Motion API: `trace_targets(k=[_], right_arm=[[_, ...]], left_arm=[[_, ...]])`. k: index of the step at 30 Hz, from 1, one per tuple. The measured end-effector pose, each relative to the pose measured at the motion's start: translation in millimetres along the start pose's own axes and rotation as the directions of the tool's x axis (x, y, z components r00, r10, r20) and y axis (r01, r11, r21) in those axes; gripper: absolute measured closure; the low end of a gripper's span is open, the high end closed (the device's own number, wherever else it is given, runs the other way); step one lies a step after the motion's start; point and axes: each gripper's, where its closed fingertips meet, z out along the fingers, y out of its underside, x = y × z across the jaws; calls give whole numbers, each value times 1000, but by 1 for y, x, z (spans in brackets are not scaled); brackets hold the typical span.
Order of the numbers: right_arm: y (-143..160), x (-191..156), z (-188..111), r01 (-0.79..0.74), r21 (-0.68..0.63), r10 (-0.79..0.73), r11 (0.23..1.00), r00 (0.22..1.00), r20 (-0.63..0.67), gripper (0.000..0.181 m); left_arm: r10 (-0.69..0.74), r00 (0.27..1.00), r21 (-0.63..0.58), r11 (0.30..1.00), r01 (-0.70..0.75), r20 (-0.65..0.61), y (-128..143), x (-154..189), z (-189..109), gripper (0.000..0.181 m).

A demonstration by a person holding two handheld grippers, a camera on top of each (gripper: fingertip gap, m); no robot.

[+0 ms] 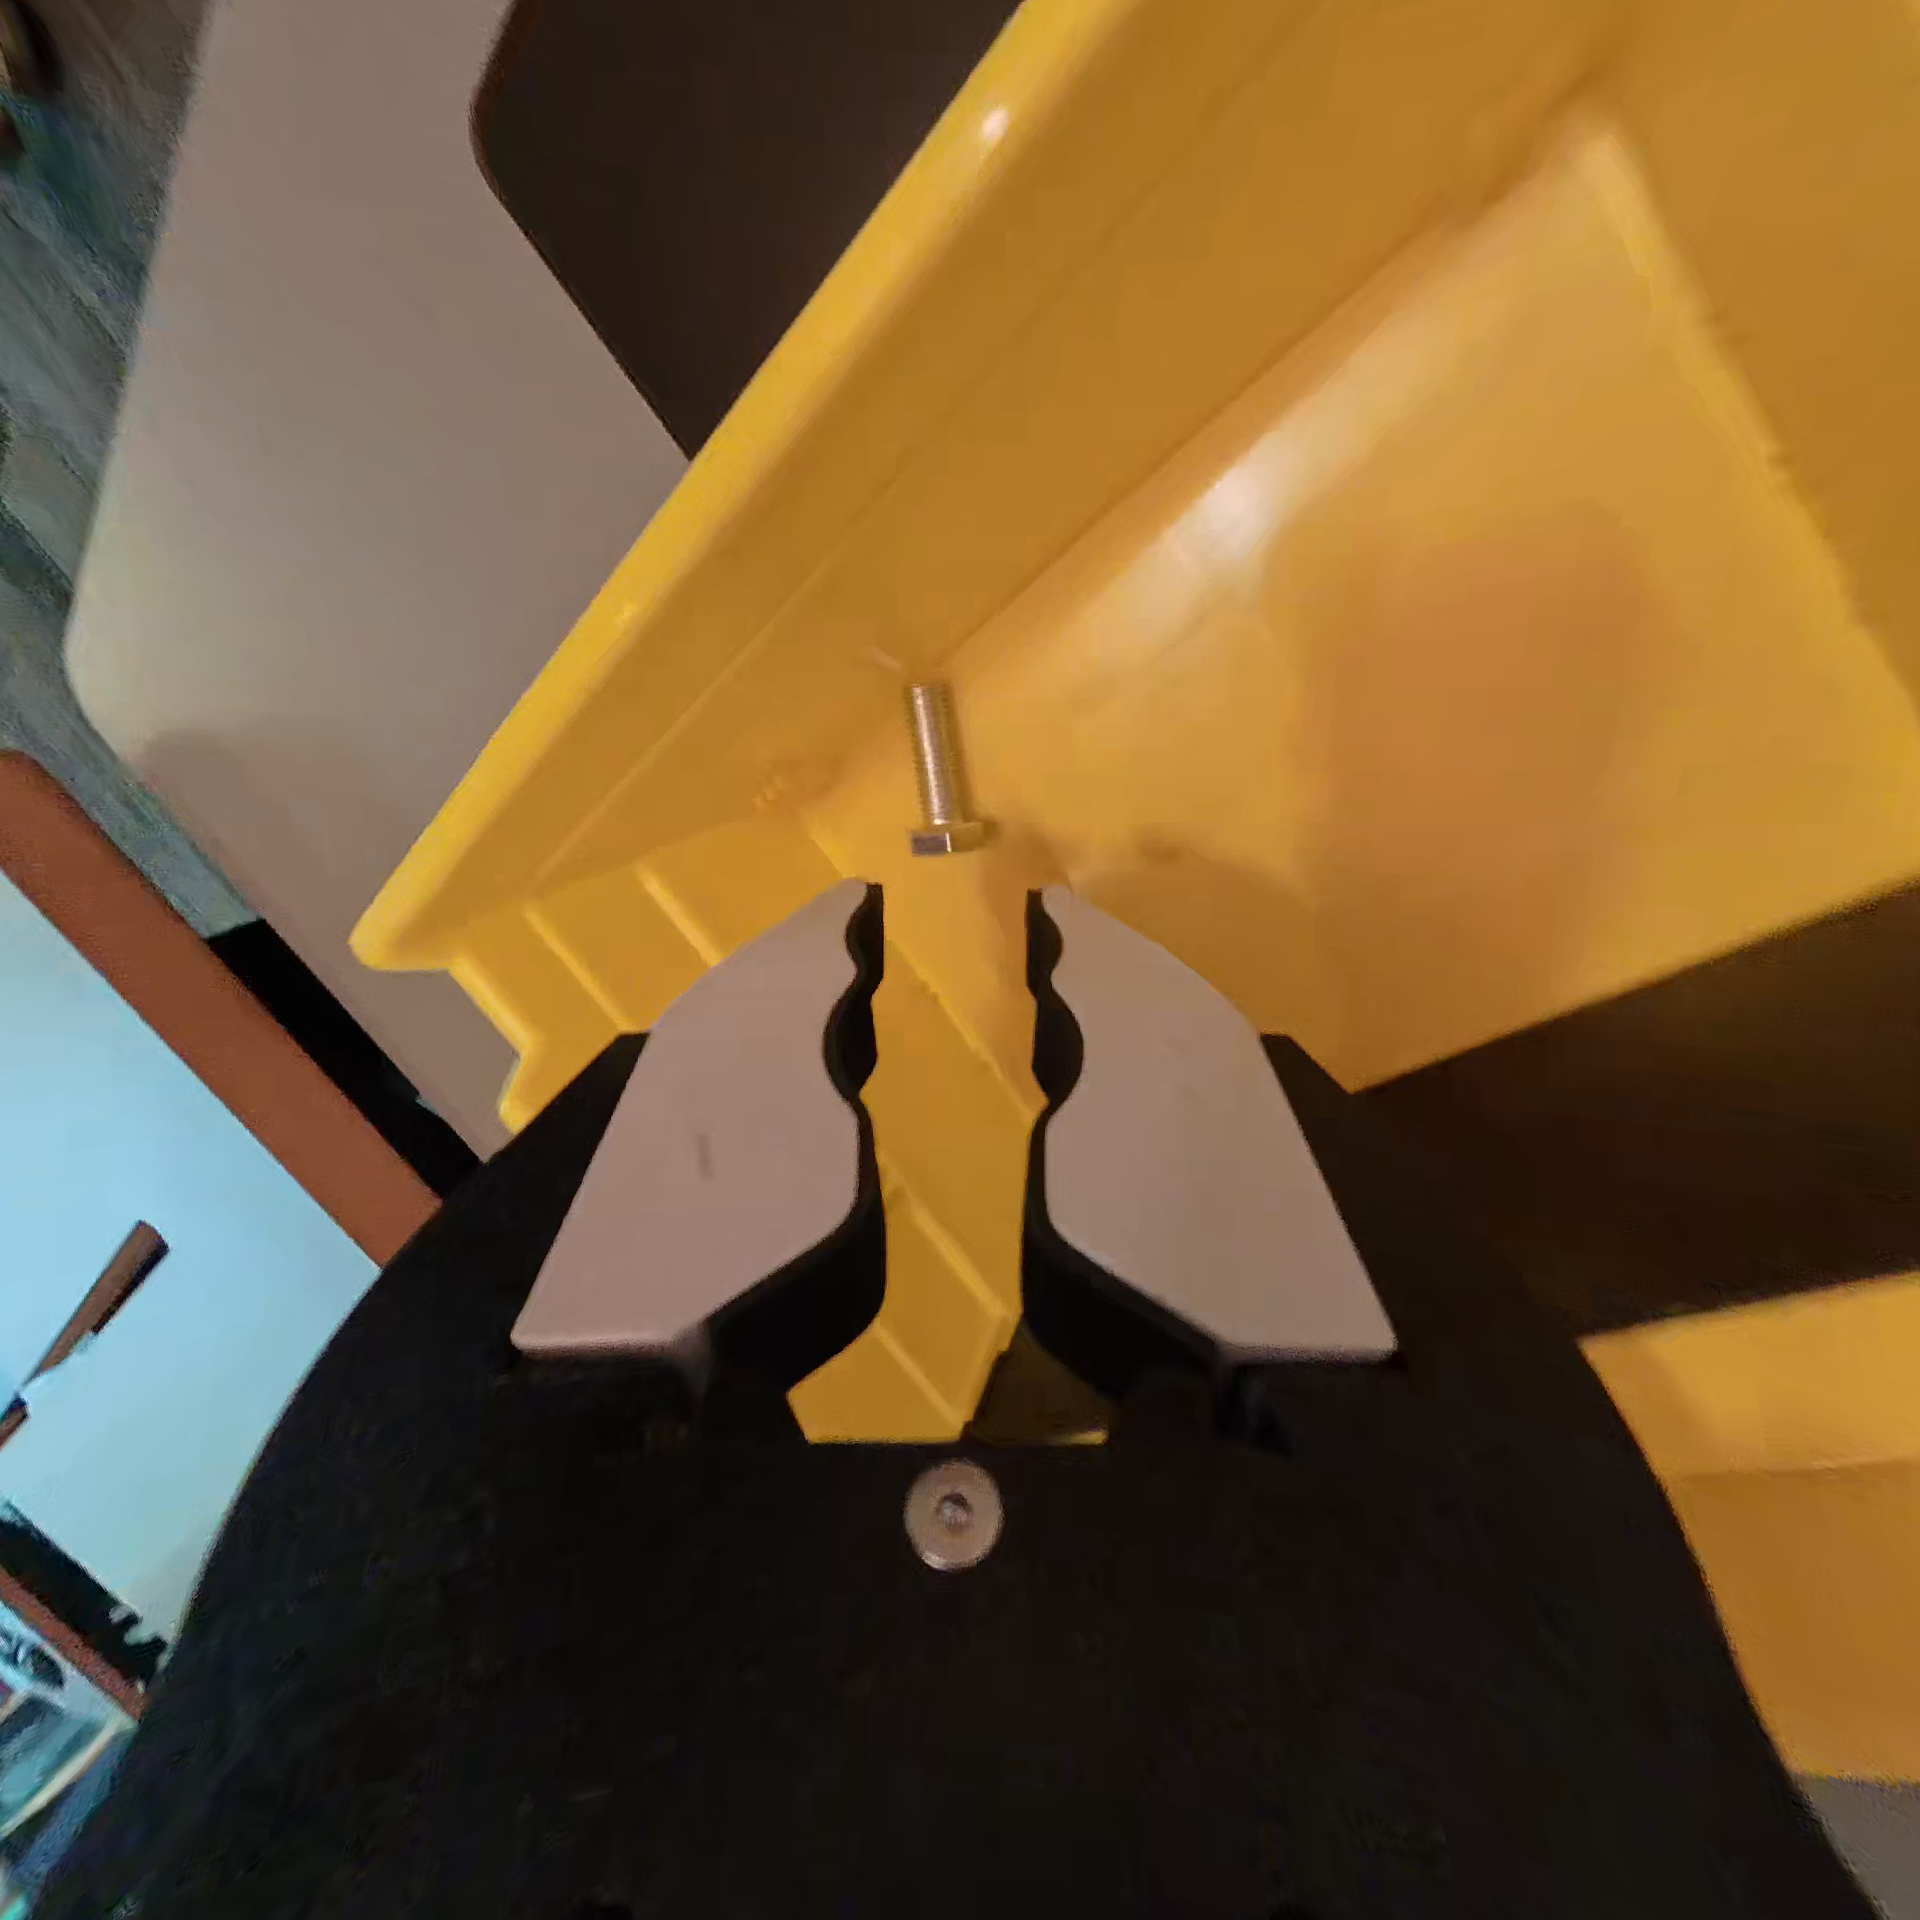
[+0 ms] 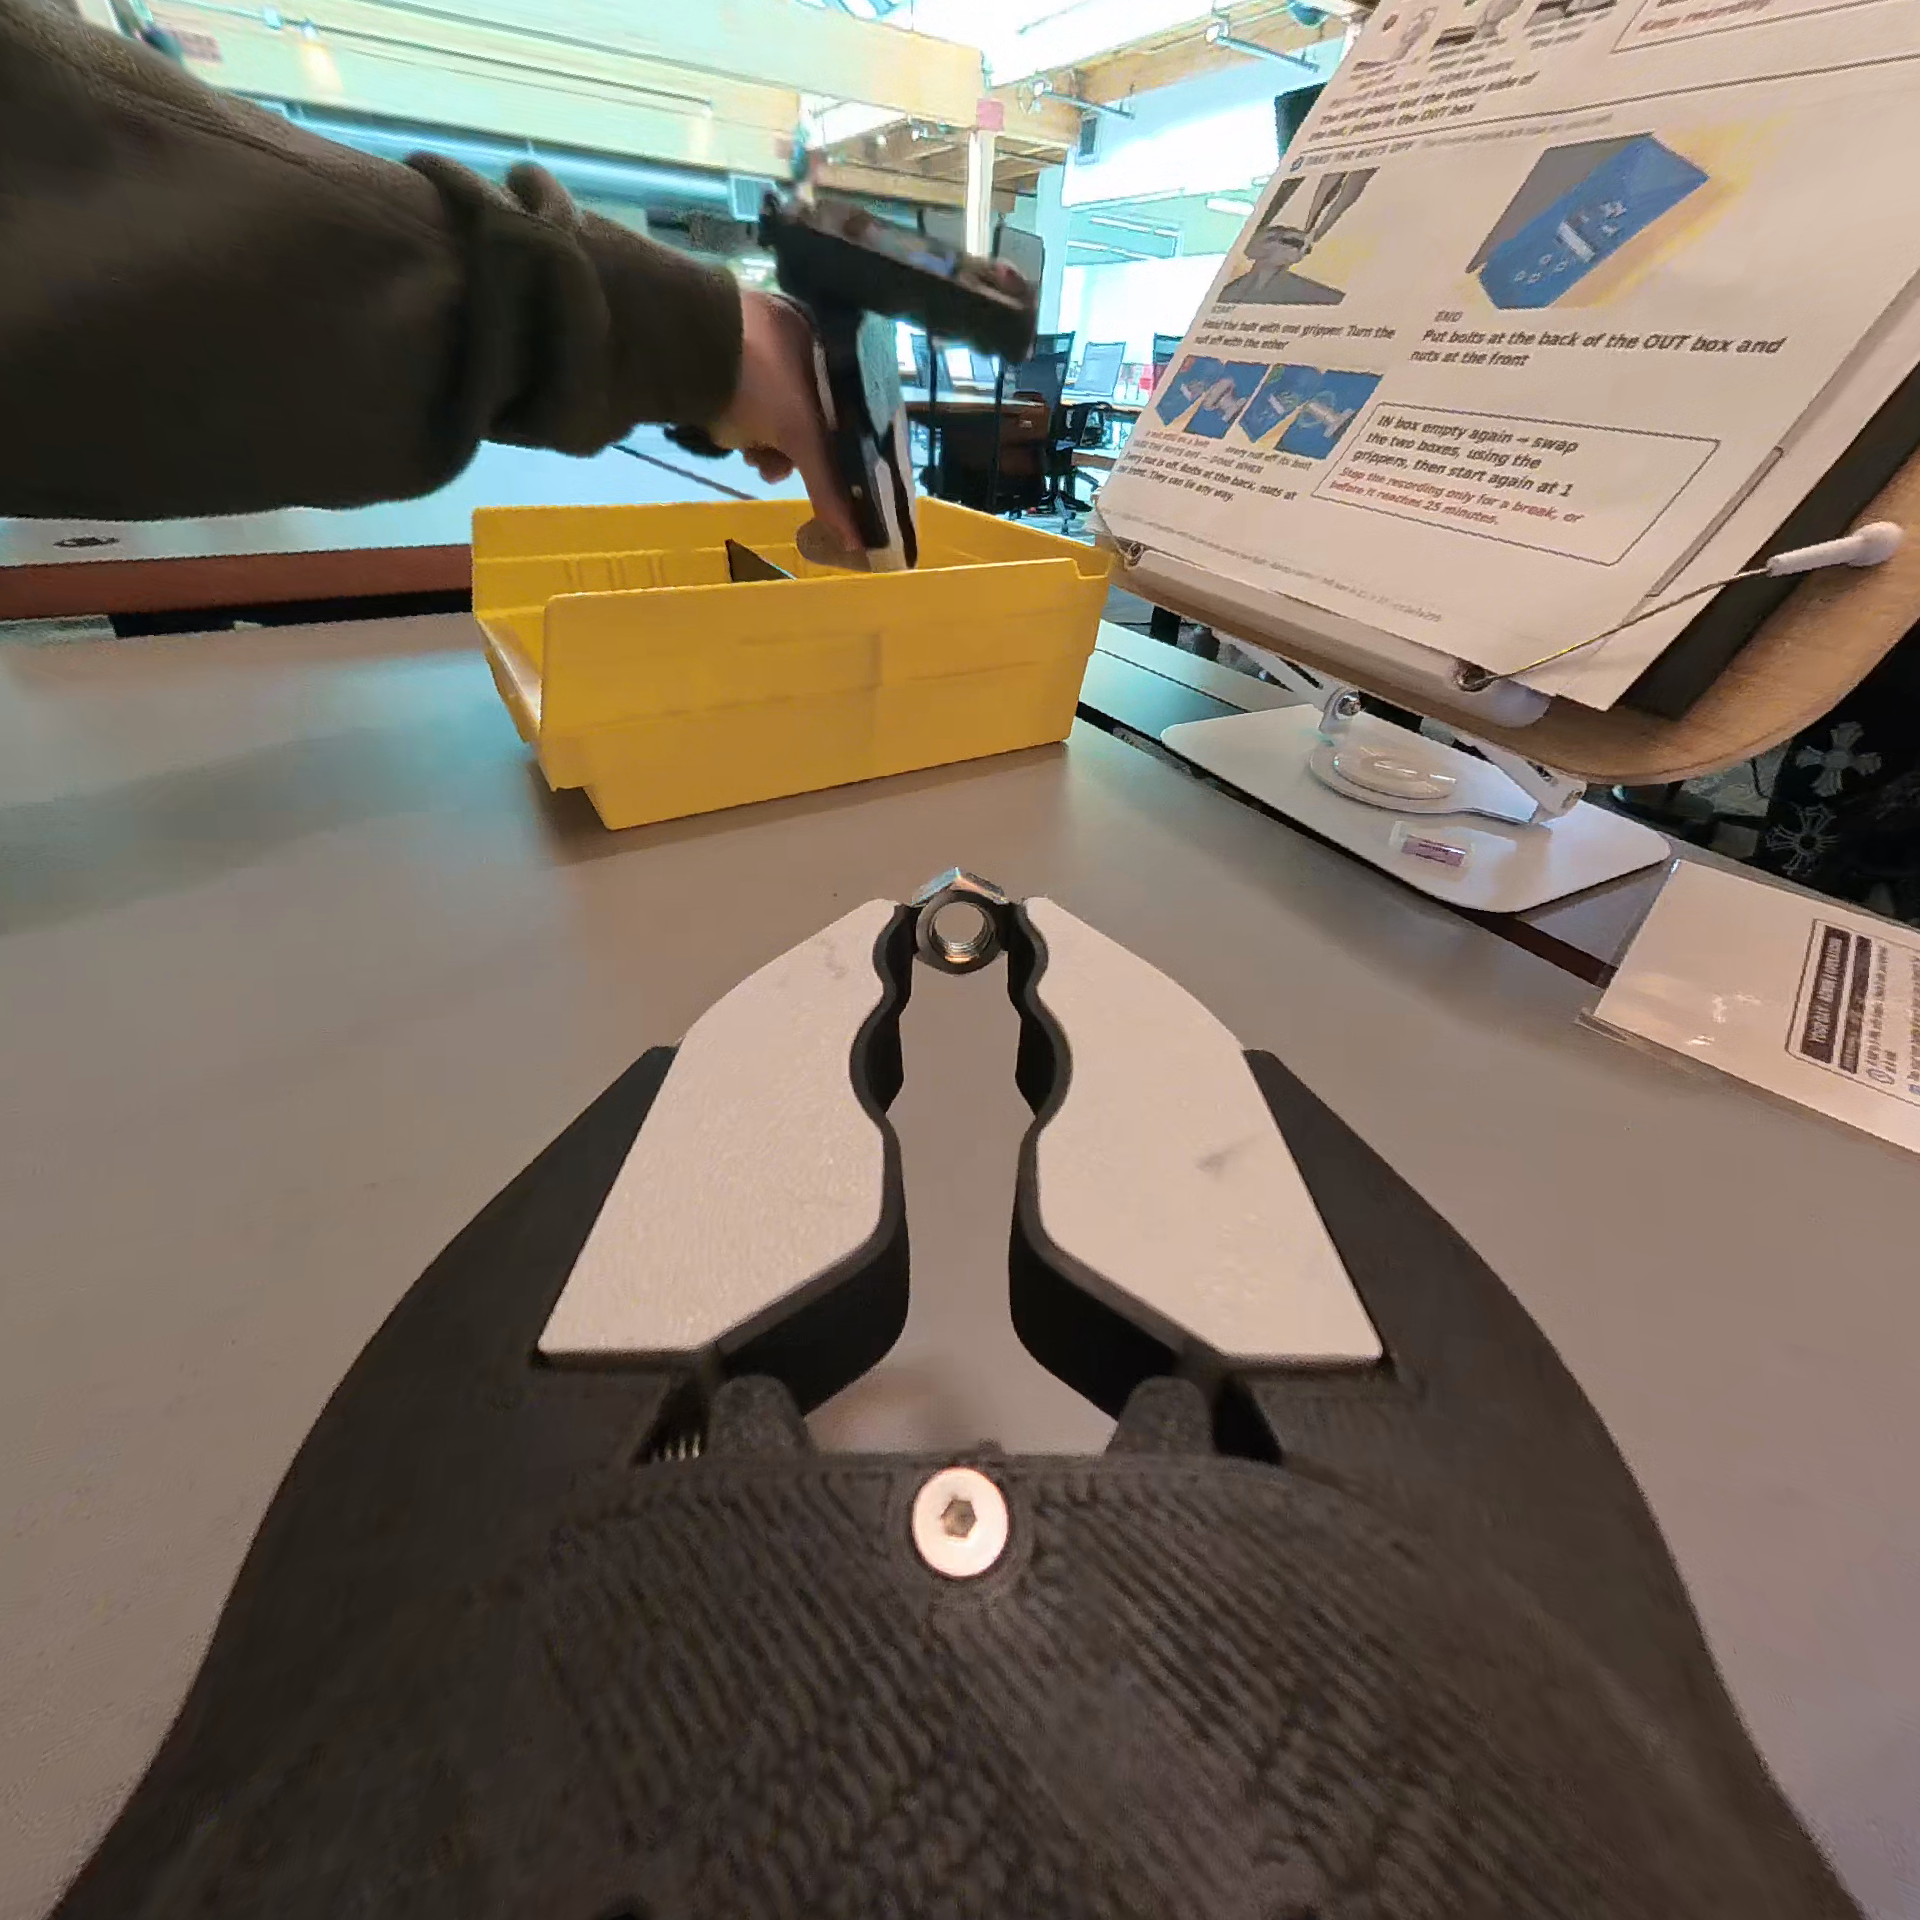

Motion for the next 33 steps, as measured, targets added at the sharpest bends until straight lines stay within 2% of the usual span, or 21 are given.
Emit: trace_targets(k=[1, 7, 11, 13, 15, 18, 20, 23, 25, 29, 33], right_arm=[[0, 0, 0, 0, 0, 0, 1000, 1000, 2, 164], [-2, 4, -2, -47, 23, 47, 999, 999, 13, 164], [-3, 5, -3, -58, 30, 58, 998, 998, 15, 164], [-3, 4, -3, -53, 24, 52, 998, 998, 25, 164], [-2, 3, -3, -50, 25, 49, 998, 998, 25, 164], [-2, 3, -2, -50, 23, 49, 998, 998, 31, 164], [-2, 2, -2, -48, 22, 47, 999, 998, 32, 164], [-2, 1, -2, -41, 18, 40, 999, 998, 38, 164], [-2, 0, -2, -36, 16, 36, 999, 999, 39, 164], [-1, -2, -1, -28, 7, 28, 1000, 998, 47, 164], [0, -3, 0, -19, -1, 19, 1000, 998, 53, 164]], left_arm=[[-12, 1000, -21, 1000, 12, -6, 0, 0, 7, 156], [-25, 999, -61, 998, 27, 20, -4, -12, 33, 160], [-46, 998, -109, 993, 41, -44, 1, -3, 48, 160], [-66, 998, -129, 990, 66, 1, 6, -8, 51, 172], [-50, 998, -136, 989, 53, 28, 9, -9, 51, 172], [-27, 999, -104, 994, 24, -29, 9, 4, 45, 172], [-52, 994, -6, 999, 52, -95, 1, 15, 36, 172], [-77, 978, 184, 976, 114, -196, -15, 28, 2, 172], [-75, 955, 347, 921, 177, -288, -28, 40, -37, 172], [2, 879, 634, 693, 342, -477, -47, 74, -137, 172], [142, 817, 756, 491, 433, -559, -40, 123, -210, 172]])
